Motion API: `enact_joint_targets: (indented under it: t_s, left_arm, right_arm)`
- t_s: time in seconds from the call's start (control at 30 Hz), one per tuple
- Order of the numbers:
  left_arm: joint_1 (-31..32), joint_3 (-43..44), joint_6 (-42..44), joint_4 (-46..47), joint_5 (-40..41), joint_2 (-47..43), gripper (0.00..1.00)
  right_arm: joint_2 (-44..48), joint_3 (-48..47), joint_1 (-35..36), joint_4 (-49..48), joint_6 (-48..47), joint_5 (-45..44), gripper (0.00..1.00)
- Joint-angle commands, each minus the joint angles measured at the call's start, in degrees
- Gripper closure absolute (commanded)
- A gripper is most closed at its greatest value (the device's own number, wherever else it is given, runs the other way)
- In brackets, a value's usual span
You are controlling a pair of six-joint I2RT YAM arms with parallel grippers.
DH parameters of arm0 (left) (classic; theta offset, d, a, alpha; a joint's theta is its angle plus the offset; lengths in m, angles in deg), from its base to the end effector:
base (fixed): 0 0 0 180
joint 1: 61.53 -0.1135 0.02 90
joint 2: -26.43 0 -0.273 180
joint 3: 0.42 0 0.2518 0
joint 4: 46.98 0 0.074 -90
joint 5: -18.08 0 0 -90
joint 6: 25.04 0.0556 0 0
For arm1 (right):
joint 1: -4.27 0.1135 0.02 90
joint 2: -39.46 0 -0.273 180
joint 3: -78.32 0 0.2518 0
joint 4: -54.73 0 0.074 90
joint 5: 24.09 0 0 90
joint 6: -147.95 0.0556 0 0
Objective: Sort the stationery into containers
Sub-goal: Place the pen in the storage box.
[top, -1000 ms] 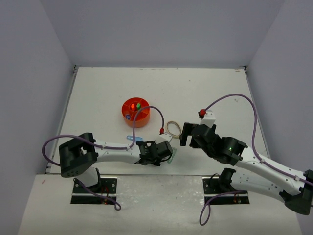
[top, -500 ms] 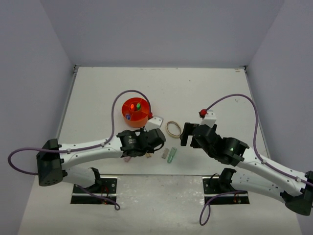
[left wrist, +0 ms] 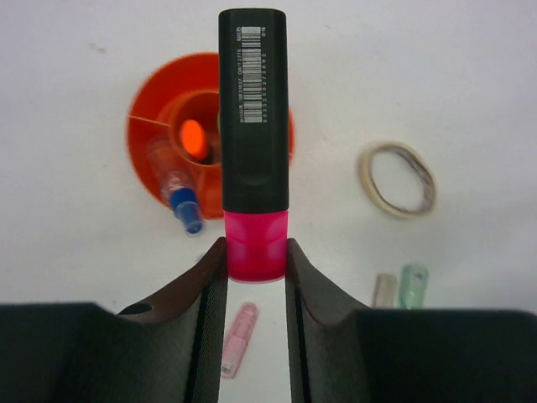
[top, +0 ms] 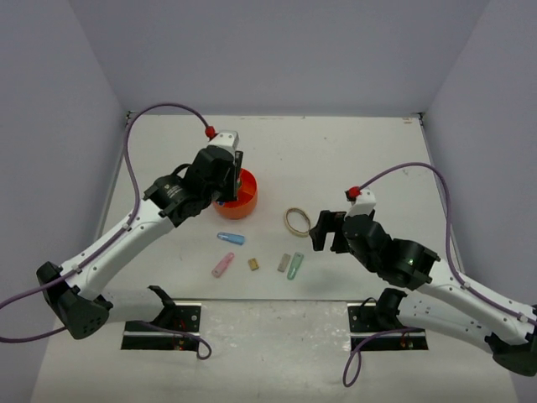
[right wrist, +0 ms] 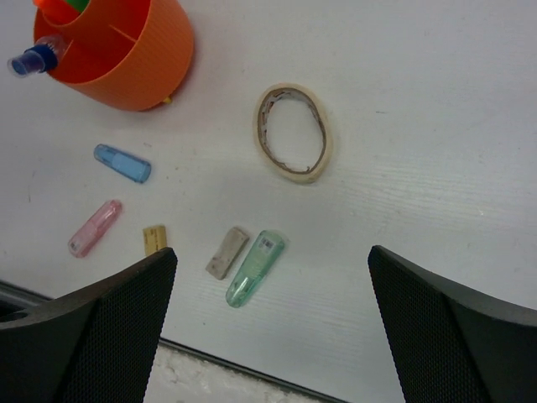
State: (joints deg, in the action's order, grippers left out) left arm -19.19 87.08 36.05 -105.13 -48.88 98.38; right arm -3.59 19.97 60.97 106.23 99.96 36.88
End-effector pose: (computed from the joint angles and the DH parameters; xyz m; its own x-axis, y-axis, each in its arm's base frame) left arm 0.2143 -0.1659 0.3558 -0.6347 -0.0236 -0.7724 0.1143 0.9857 -0.1240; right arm 0.1117 0.1209 0.2939 -0.5861 0.1735 -0.7914 -0.1662 0.9302 0.3271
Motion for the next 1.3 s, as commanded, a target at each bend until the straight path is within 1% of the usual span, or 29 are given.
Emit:
enact_joint_targets:
  t_s: [0.0,0.07,0.1,0.13,0.17,0.23,0.27,0.3,0.33,0.37,0.4,0.47,0.53,0.6,0.67,0.77,0.83,0.93,1.03,1.13,1.27]
  left_arm:
    - [-0.1,2.4,12.9,0.7,-24.6,-2.7,1.00]
    - [-0.2,1.4,14.5,1.2,-32.8,-3.7,1.00]
    - [-0.2,0.2,14.9,2.0,-36.7,-4.8,1.00]
    - [-0.1,-0.5,15.1,2.3,-38.6,-5.5,1.00]
    - [-0.1,-1.4,15.3,2.3,-40.3,-6.2,1.00]
    - [-0.2,-3.7,15.3,3.1,-43.2,-9.1,1.00]
    - [-0.2,-5.5,15.1,4.0,-45.4,-9.9,1.00]
    - [-0.2,-6.7,14.6,4.7,-46.8,-11.3,1.00]
    - [-0.2,-6.9,13.9,5.4,-48.0,-11.6,1.00]
    - [-0.2,-8.4,12.5,7.0,-49.8,-12.6,1.00]
    - [-0.2,-10.3,11.2,7.8,-50.7,-13.4,1.00]
    - [-0.2,-12.3,8.1,8.4,-51.1,-14.3,1.00]
    - [-0.2,-14.7,5.6,8.8,-52.4,-14.2,1.00]
    - [-0.2,-16.2,4.0,7.9,-54.2,-13.8,1.00]
    - [-0.2,-16.6,3.4,6.9,-54.2,-13.9,1.00]
    - [-0.1,-15.1,3.5,3.6,-52.7,-14.8,1.00]
    - [-0.1,-14.4,3.7,2.9,-54.5,-14.8,1.00]
    - [-0.2,-13.4,3.9,1.9,-55.7,-14.8,1.00]
    - [-0.2,-12.4,4.9,0.6,-56.9,-14.0,1.00]
    - [-0.1,-11.3,5.5,-0.2,-57.4,-13.2,1.00]
    - [-0.2,-9.2,5.1,-0.3,-58.5,-11.9,1.00]
  right_arm:
    - [-0.4,-1.7,-0.1,-7.9,-11.0,8.6,0.01]
    - [0.4,-1.9,-0.1,-12.4,-17.8,14.6,0.02]
    - [1.2,-1.4,-0.1,-15.7,-25.3,19.1,0.02]
    - [1.9,-0.8,-0.1,-20.6,-29.0,22.4,0.01]
    - [2.7,-0.2,-0.1,-20.7,-29.1,25.3,0.01]
    - [4.3,0.3,-0.1,-26.7,-39.7,28.7,0.01]
    - [4.1,-0.4,-0.1,-27.6,-41.2,28.7,0.01]
    - [3.8,-0.9,0.0,-28.4,-46.1,28.7,0.01]
    - [3.8,-1.4,0.0,-28.6,-47.4,28.8,0.01]
    - [2.9,-1.3,0.5,-29.8,-51.8,28.9,0.01]
    - [2.5,-0.9,0.9,-30.9,-58.3,29.8,0.01]
    - [2.6,2.1,2.2,-35.9,-66.5,29.6,0.01]
    - [3.4,4.7,4.0,-39.9,-77.1,29.8,0.01]
    - [3.2,5.6,4.7,-41.1,-85.3,30.9,0.01]
    - [2.1,4.5,4.9,-39.9,-88.8,31.5,0.01]
    - [-3.5,0.7,6.6,-32.0,-92.6,29.9,0.01]
    - [-6.5,-0.8,7.9,-30.2,-93.4,28.0,0.01]
    - [-8.9,-2.1,8.9,-30.1,-94.3,28.8,0.02]
    - [-10.7,-2.9,10.4,-31.8,-96.5,27.2,0.03]
    - [-12.4,-4.6,11.4,-31.4,-97.7,26.6,0.04]
    - [-16.3,-6.0,13.8,-30.5,-98.6,26.2,0.11]
